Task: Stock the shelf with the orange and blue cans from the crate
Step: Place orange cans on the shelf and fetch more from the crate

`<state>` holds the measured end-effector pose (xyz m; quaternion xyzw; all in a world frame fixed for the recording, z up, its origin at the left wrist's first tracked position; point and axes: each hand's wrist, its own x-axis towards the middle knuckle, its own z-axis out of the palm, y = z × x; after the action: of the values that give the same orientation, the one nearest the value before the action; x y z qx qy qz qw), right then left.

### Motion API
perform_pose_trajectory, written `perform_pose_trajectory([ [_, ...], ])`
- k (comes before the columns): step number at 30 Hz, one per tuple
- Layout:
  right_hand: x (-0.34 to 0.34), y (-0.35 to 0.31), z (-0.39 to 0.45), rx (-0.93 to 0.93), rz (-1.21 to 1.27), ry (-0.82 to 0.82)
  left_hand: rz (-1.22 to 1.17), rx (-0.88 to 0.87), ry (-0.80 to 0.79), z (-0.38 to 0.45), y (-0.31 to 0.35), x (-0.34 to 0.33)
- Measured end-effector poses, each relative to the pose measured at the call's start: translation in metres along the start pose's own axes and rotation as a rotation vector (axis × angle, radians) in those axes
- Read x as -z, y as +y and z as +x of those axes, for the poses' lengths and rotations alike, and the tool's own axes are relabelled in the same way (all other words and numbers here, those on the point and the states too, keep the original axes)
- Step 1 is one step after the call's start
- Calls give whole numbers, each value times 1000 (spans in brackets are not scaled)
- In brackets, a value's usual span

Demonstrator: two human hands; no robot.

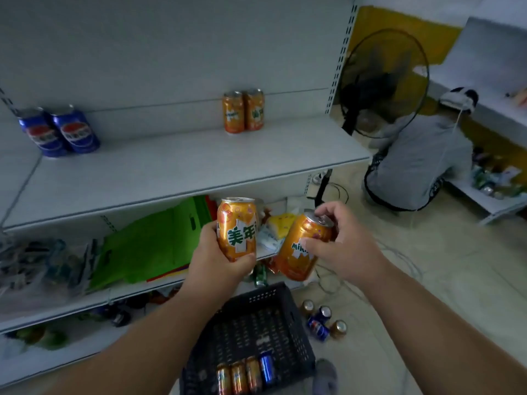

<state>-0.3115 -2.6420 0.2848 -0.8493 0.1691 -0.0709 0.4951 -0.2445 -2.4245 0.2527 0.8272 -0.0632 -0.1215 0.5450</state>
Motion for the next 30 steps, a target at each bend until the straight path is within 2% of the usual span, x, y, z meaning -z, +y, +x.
perform_pose_trajectory([
  [4,43,17,64,-1,169,27,-258,116,106,26,33,-52],
  [7,62,16,102,-110,516,69,-443,185,143,42,61,-70],
  [9,68,10,121,-175,624,53,-478,189,151,54,77,-75],
  [12,67,2,140,-158,589,25,-429,168,156,71,89,-77],
  [15,61,-3,154,-136,599,69,-366,161,131,90,99,-78],
  [19,67,-12,184,-76,464,93,-283,125,174,128,112,-84],
  [25,84,-3,262,101,248,29,69,20,238,212,111,-104],
  [30,85,21,345,335,-35,52,240,21,335,298,112,-124],
])
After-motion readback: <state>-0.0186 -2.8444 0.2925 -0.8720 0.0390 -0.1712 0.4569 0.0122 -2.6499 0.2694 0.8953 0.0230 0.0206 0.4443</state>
